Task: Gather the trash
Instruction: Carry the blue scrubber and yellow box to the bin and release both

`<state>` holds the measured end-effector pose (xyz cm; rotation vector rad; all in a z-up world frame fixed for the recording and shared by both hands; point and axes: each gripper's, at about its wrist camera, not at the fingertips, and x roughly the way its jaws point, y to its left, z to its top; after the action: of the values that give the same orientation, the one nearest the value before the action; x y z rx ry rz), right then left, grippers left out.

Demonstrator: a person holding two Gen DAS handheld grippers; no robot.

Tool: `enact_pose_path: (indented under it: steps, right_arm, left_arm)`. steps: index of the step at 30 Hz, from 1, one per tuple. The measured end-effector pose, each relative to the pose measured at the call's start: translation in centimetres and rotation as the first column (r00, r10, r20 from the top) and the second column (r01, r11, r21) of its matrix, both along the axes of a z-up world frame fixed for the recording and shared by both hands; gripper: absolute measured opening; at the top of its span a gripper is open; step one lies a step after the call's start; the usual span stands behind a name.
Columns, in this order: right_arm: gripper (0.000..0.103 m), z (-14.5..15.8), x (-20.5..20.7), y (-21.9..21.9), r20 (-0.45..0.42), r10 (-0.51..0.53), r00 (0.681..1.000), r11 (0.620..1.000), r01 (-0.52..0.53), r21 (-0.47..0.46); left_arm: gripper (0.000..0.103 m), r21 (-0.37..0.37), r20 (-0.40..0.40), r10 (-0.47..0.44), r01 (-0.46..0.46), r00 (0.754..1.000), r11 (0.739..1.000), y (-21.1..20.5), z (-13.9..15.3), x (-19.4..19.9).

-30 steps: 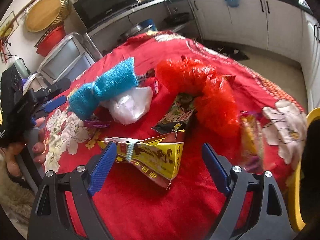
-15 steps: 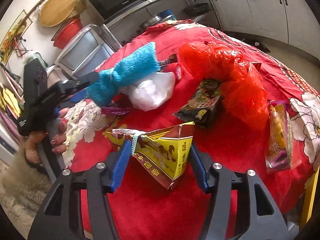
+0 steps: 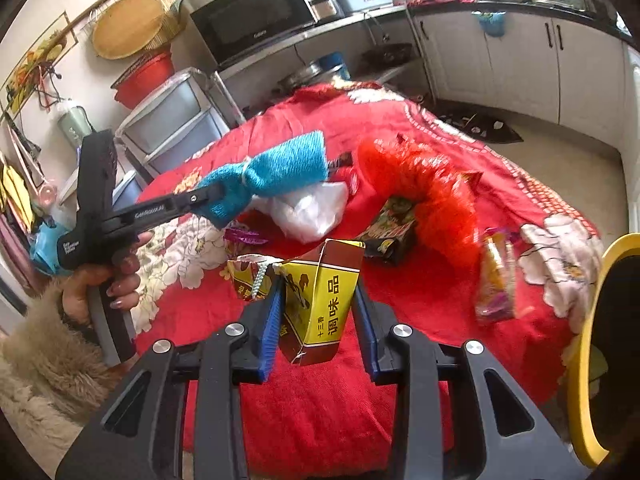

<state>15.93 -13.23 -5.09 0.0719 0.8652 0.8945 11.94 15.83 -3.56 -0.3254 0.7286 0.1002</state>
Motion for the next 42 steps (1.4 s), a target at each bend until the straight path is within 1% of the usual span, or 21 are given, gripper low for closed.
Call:
enact_pose_path:
  steps: [2,5,10,19,23,29,34,42]
  right_arm:
    - [0.032,0.4,0.0,-0.5,0.011,-0.016,1.000,1.000,0.016,0.000]
    - [0.032,1.1,-0.2,-1.3,0.033,-0.037,0.999,0.999,0.036,0.003]
    - [0.032,2.3,-0.5,-2.7,0.063,-0.072,0.995,0.997,0.071,0.021]
    - [0.032,4.4,-0.9,-6.2,0.116,-0.176,0.978,0.984,0.172,0.044]
    - [0.032,5.5,-0.9,-8.5,0.138,-0.241,0.961,0.970,0.234,0.066]
    - [0.032,6.9,-1.0,-11.4,0.174,-0.318,0.932,0.948,0.309,0.077]
    - [0.032,7.8,-1.2,-13.7,0.207,-0.390,0.897,0.921,0.381,0.081]
    - [0.032,8.3,-1.7,-17.3,0.230,-0.490,0.841,0.871,0.484,0.086]
  left_arm:
    - [0.007,0.014,0.031,-0.011,0.010,0.999,1.000,-0.5,1.0,-0.5]
    - [0.007,0.014,0.069,-0.021,0.020,0.997,1.000,-1.1,2.4,-1.0]
    - [0.007,0.032,0.113,-0.055,0.051,0.992,0.998,-2.6,4.4,-1.4]
    - [0.007,0.061,0.146,-0.103,0.095,0.984,0.994,-5.7,6.1,-0.5]
    - [0.007,0.066,0.155,-0.134,0.125,0.979,0.990,-7.2,6.6,0.4]
    - [0.007,0.084,0.180,-0.197,0.185,0.964,0.979,-10.1,7.6,1.5]
    - [0.007,0.089,0.194,-0.244,0.231,0.950,0.969,-12.3,8.2,2.4]
    - [0.007,0.097,0.208,-0.316,0.301,0.926,0.949,-15.7,8.8,3.6]
